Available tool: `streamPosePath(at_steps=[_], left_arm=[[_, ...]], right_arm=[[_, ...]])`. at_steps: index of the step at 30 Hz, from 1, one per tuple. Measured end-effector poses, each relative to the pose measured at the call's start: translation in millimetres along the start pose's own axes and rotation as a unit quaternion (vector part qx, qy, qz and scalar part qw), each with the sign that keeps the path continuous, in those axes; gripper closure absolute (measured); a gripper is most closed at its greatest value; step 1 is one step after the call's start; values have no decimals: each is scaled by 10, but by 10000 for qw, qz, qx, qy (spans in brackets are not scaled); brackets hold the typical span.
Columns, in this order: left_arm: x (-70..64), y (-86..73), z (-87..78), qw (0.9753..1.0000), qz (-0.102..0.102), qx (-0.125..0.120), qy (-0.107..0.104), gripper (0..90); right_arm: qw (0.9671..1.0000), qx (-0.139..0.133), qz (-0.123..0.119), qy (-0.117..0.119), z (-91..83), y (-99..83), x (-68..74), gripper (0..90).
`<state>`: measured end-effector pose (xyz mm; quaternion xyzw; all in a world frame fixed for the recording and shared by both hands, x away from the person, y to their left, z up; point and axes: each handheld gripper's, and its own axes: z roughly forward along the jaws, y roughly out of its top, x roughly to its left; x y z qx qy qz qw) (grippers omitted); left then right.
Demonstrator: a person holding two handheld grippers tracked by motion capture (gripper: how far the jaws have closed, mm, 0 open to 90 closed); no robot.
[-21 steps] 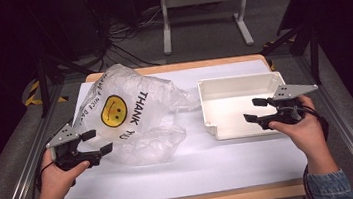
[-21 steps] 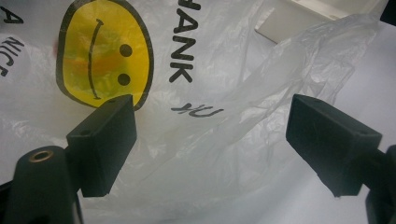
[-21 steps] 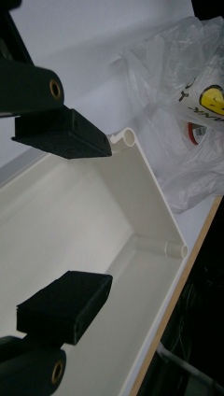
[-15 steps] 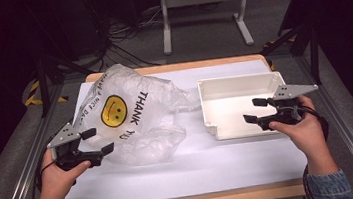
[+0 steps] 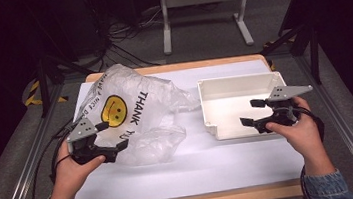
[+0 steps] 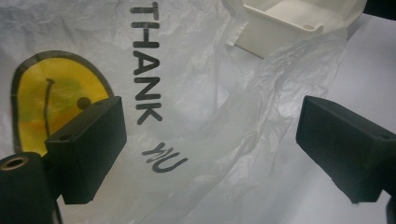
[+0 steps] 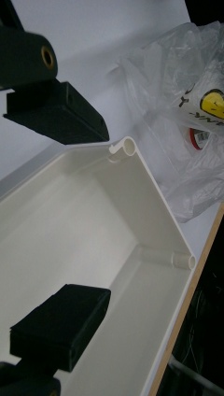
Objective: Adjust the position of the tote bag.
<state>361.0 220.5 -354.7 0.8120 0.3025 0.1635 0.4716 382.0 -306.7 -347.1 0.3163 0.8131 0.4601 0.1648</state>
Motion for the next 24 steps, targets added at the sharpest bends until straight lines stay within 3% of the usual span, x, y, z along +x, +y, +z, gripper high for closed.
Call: streamPosePath(at_steps=[4, 7, 17, 20, 22, 23, 24], left_arm=[[-66, 50, 76, 9999, 76, 32, -107, 88], [-143, 81, 206, 9993, 266, 159, -189, 85], [-210, 53, 500, 9976, 386, 427, -373, 97], [-224, 43, 552, 9970, 426, 470, -432, 141], [-222, 14, 605, 9975, 512, 367, -316, 244], [-222, 14, 605, 9975, 512, 367, -316, 345], [-220, -5, 618, 9966, 594, 444, -359, 345]], right_arm=[[10000, 47, -3, 38, 38, -12, 8, 189], [9999, 65, -57, 84, 55, -15, 22, 181], [9995, 133, -169, 226, 141, -8, 77, 175], [9994, 146, -192, 260, 162, -6, 90, 174], [9992, 148, -213, 294, 175, -3, 101, 174], [9992, 149, -231, 304, 180, 0, 107, 174], [9992, 149, -231, 304, 180, 0, 107, 174]])
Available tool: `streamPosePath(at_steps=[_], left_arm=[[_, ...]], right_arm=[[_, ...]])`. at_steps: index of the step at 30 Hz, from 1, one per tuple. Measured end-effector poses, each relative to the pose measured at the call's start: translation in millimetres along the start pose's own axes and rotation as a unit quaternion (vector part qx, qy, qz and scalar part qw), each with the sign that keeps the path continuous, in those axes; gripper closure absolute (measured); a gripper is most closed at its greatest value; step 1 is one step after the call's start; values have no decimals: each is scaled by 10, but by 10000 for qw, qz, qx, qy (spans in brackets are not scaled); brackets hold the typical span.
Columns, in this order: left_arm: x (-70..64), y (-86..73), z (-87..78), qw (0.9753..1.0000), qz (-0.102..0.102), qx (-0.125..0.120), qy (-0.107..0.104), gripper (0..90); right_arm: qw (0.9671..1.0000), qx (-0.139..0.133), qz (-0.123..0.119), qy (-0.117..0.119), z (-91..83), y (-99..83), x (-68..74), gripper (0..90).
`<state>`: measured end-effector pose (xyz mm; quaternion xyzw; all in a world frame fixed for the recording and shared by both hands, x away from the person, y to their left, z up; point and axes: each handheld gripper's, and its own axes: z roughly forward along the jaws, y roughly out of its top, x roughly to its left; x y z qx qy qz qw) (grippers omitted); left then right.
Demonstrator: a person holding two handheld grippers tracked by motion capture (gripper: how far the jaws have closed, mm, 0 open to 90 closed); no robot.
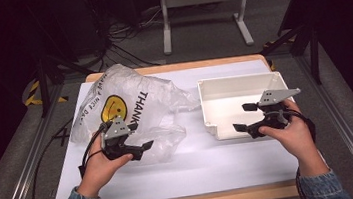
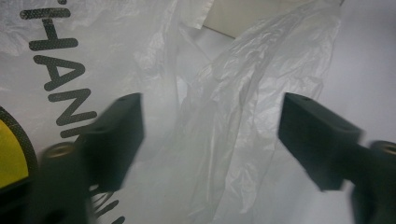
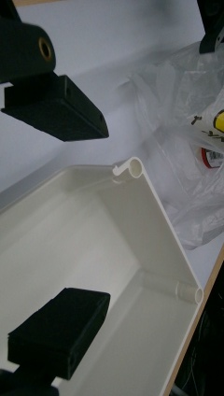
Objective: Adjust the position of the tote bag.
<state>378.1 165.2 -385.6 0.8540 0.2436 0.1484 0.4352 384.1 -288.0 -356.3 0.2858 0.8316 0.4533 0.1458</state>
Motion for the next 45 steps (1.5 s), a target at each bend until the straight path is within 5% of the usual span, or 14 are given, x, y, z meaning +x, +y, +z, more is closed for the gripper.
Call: streamPosePath(at_steps=[3, 7, 27, 30, 45], left_arm=[[-10, -23, -6, 9999, 87, 96, 19, 664], [-8, -12, -77, 9999, 135, 58, 75, 884], [-62, -68, -281, 9997, 165, -170, -115, 889], [-59, -85, -302, 9992, 41, -296, -275, 872], [-44, -119, -301, 9991, -13, -235, -351, 888]], right_arm=[[10000, -40, -39, 51, 10, 12, 9, 178], [9999, -63, -99, 38, 42, 45, 21, 198], [9980, -454, -329, 302, 425, 469, 73, 204], [9979, -419, -369, 317, 528, 541, 73, 198], [9981, -106, -539, 281, 1115, 831, -26, 182]])
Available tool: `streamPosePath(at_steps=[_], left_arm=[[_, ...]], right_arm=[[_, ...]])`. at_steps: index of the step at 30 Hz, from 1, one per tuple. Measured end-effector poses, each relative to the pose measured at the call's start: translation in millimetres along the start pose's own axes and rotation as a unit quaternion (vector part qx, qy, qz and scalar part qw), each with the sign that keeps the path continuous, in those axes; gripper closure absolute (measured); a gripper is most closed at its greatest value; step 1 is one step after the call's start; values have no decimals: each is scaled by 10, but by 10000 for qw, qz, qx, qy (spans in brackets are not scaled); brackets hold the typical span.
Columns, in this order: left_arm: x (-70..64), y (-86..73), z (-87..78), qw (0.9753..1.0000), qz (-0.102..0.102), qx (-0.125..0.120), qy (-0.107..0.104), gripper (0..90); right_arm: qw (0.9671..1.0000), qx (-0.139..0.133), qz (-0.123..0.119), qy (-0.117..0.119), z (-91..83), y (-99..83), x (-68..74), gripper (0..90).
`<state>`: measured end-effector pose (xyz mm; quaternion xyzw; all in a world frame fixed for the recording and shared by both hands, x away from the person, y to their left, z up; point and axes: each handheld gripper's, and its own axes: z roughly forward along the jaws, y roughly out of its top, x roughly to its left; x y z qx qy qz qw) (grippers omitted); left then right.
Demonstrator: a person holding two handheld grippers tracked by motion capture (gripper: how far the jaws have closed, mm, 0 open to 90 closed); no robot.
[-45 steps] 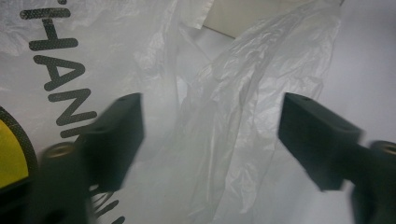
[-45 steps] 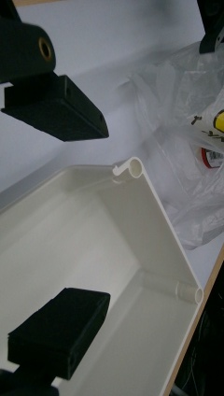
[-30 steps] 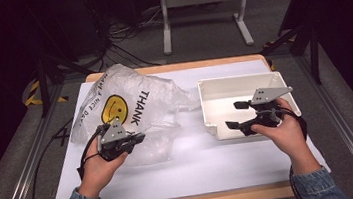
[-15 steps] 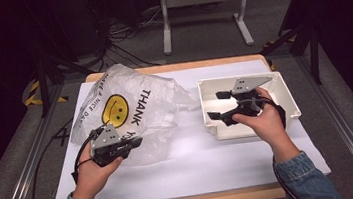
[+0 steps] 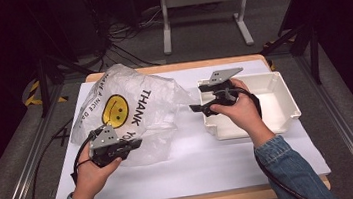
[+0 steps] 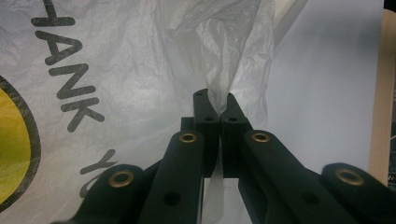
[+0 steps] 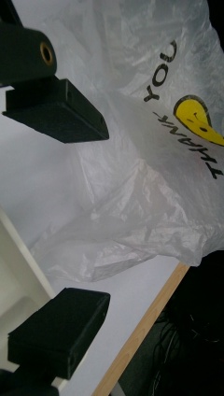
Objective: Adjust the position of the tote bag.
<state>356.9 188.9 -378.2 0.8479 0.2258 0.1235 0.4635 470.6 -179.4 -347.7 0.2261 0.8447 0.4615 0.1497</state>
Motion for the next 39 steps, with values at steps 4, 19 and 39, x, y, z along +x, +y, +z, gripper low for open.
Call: streamPosePath(at_steps=[4, 19, 39], left_arm=[[-1, -4, 9, 10000, 17, 22, -34, 888], [-11, -11, 29, 9999, -8, 13, -163, 889], [11, -13, -101, 9999, 133, -44, 9, 892]], right_arm=[[9999, 125, 4, -53, 165, 17, -43, 181], [9959, 887, -184, 51, 515, 7, -125, 537], [9941, 928, 312, 462, 119, 184, 154, 900]])
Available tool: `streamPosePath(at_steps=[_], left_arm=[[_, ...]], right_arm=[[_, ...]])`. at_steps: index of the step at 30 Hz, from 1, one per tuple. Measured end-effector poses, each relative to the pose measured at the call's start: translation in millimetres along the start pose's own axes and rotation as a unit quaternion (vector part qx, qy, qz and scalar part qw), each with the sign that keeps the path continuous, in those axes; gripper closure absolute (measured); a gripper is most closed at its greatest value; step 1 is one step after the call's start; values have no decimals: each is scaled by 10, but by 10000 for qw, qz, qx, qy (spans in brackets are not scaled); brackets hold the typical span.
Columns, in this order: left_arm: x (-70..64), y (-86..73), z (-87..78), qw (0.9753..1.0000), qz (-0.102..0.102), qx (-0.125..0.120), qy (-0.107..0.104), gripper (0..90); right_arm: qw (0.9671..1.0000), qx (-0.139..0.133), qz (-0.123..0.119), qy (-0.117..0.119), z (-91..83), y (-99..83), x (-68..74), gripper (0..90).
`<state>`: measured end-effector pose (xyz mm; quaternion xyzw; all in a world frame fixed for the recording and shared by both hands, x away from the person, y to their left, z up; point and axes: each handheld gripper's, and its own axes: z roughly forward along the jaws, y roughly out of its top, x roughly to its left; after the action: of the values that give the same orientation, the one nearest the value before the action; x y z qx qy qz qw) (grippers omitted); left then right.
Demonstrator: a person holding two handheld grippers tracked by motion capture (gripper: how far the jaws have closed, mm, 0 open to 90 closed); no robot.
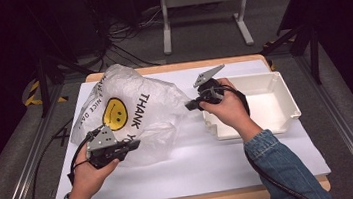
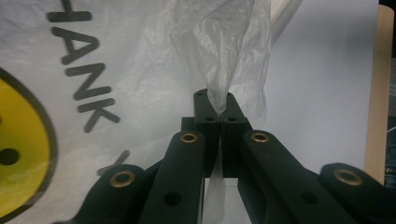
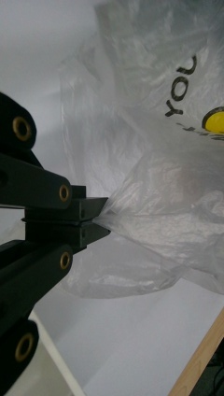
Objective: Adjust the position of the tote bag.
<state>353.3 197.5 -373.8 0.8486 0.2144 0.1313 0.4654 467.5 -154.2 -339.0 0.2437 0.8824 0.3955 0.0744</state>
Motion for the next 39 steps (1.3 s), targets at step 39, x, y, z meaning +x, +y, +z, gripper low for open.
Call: streamPosePath(at_steps=[39], left_arm=[[350, -269, -687, 9880, -544, -920, 1113, 891]], right_arm=[[9859, -1458, 816, -130, -339, 595, -93, 875]])
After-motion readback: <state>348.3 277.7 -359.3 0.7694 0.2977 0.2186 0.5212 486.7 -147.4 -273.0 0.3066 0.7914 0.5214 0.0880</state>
